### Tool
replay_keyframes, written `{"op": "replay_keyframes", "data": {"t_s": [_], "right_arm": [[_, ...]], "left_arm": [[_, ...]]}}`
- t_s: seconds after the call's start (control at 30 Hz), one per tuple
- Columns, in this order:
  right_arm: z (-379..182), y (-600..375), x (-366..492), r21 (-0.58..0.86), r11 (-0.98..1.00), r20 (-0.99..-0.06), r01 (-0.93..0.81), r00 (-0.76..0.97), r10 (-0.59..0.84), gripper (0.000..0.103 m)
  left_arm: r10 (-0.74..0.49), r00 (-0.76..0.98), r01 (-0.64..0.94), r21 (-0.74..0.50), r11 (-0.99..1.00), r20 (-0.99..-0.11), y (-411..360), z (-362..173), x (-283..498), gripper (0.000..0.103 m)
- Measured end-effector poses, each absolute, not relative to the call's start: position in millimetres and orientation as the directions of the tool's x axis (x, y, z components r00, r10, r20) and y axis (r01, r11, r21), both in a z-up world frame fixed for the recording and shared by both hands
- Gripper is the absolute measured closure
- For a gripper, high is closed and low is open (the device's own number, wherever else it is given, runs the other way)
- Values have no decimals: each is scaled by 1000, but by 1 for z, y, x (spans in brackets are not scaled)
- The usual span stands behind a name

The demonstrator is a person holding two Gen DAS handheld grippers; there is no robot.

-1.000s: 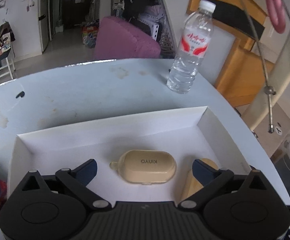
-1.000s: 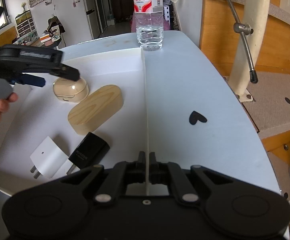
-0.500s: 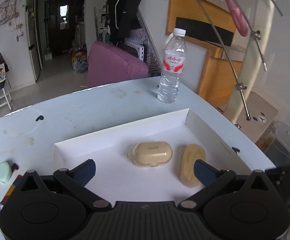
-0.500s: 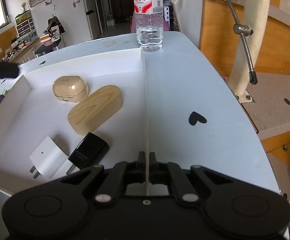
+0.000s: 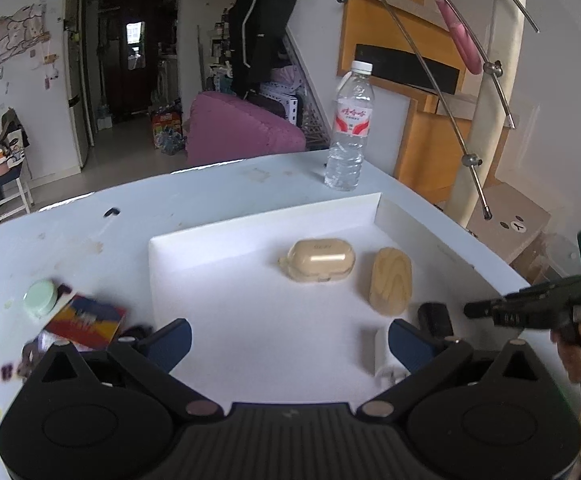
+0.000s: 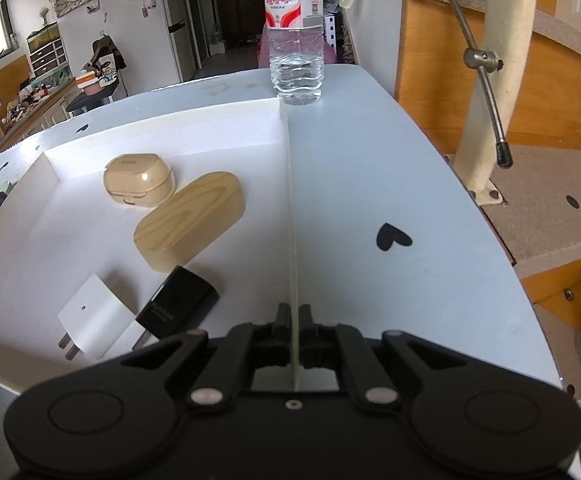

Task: Organize rigid objects
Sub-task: 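Move the left tool to the colourful card box and grasp it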

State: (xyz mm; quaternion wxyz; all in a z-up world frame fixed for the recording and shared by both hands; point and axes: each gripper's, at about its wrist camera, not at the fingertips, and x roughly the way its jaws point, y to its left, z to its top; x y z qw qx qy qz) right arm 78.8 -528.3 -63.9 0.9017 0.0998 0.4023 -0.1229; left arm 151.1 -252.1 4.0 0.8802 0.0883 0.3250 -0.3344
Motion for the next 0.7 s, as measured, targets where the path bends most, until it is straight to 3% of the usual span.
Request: {"op": "replay_keyframes", "data": {"t_s": [0.37,0.7], "right_arm": [[-64,-529,79,82,949,-750,304,646,-142,99],[-64,-530,79,88,949,-753,303,644,-136,99]], "left_arm": [[-467,657,542,-60,838,-591,-183,-15,141,0],[-302,763,324,-66,944,-572,-113,-33,164,0]]}}
